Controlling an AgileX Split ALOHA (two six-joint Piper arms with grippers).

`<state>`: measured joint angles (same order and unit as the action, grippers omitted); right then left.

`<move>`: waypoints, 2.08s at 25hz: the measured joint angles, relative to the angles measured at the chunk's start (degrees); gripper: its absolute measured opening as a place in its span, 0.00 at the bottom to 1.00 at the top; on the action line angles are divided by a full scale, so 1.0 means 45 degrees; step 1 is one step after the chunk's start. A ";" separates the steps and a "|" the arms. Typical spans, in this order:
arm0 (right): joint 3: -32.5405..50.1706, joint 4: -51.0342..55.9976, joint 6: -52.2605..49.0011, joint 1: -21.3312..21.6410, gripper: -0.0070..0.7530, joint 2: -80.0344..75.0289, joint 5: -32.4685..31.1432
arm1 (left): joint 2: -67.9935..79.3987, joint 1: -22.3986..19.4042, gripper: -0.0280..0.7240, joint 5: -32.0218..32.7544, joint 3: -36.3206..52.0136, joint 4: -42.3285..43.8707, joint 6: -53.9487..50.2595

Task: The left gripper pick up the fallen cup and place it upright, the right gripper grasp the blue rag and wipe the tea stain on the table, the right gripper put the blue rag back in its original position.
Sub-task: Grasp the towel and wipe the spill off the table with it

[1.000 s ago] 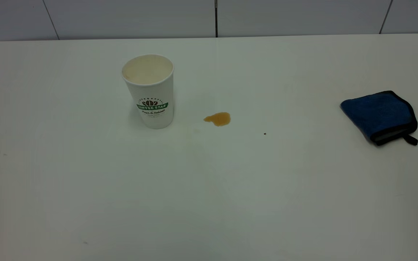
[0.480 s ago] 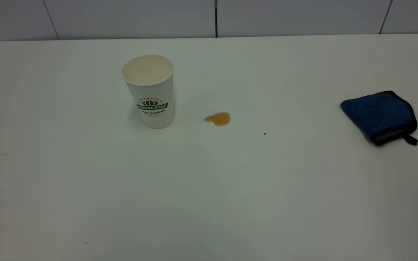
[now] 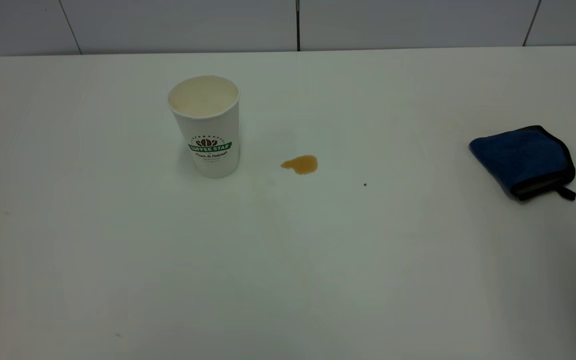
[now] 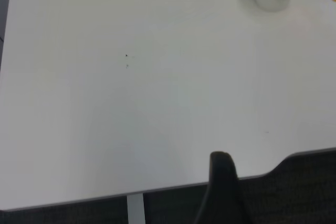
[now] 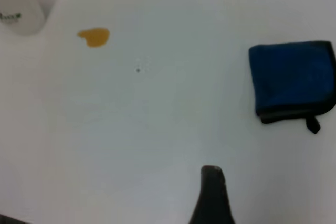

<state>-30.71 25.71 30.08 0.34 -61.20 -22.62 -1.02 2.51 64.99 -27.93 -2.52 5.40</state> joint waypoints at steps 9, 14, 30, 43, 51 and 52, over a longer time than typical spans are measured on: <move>-0.4149 0.2643 0.4811 0.0000 0.81 -1.0148 0.1996 | 0.0000 0.0000 0.81 0.0000 0.0000 0.0000 0.0000; -0.7252 0.2672 0.5026 0.0000 0.79 -1.3825 0.2145 | 0.0000 0.0000 0.81 0.0000 0.0000 0.0000 -0.0010; -0.9958 0.1080 0.4763 0.1676 0.79 -1.6444 0.2268 | 0.0000 0.0000 0.81 0.0000 0.0000 0.0009 -0.0010; -1.0061 0.0452 0.5035 0.1407 0.22 -1.7378 0.3377 | 0.0000 0.0000 0.81 0.0000 0.0000 0.0009 -0.0010; -1.1433 0.0471 0.5229 -0.1341 0.06 -1.7685 0.3271 | 0.0000 0.0000 0.81 0.0000 0.0000 0.0009 0.0003; -1.1835 0.0471 0.5229 -0.1751 0.06 -1.7778 0.3142 | 0.0000 0.0000 0.81 0.0000 0.0000 0.0009 0.0003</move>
<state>-83.97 27.83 53.61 -7.54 -141.20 -8.48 -1.02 2.51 64.99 -27.93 -2.48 5.41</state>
